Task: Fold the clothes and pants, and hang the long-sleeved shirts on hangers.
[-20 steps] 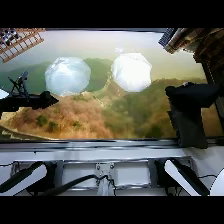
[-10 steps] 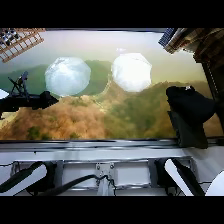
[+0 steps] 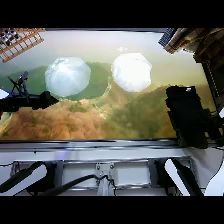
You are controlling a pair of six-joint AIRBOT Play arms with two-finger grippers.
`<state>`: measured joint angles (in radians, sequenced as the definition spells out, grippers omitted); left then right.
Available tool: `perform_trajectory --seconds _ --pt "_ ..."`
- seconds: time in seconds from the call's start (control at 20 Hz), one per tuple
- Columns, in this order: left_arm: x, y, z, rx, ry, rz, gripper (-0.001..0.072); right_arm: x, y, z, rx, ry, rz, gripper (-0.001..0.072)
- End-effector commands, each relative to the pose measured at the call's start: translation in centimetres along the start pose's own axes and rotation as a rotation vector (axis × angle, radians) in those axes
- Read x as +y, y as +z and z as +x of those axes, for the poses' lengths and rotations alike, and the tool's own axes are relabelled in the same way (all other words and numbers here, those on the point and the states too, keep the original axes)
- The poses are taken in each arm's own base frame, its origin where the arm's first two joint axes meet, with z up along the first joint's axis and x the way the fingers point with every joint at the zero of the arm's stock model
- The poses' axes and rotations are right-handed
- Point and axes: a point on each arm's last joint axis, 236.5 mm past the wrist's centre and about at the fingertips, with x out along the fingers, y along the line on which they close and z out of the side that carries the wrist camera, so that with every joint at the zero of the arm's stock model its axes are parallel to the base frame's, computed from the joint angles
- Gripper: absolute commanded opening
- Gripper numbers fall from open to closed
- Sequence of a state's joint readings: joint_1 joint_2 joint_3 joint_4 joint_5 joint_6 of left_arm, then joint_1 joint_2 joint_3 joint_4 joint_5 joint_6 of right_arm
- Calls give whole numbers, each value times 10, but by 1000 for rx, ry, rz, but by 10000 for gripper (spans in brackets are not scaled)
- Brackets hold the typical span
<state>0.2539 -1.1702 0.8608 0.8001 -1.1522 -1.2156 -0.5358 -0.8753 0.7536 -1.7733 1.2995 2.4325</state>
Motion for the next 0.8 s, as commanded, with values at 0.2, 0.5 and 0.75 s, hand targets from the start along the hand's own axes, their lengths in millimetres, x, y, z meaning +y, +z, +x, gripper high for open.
perform_trajectory --seconds 0.2,0.5,0.75 --pt "-2 -4 0 18 -6 0 135 -26 -6 30 6 -68 -72 21" --pt "-2 -5 0 20 -8 -1 135 -57 4 28 61 -93 -88 462" --pt "-17 -2 -5 26 -23 37 135 41 49 -45 -80 298 -183 551"
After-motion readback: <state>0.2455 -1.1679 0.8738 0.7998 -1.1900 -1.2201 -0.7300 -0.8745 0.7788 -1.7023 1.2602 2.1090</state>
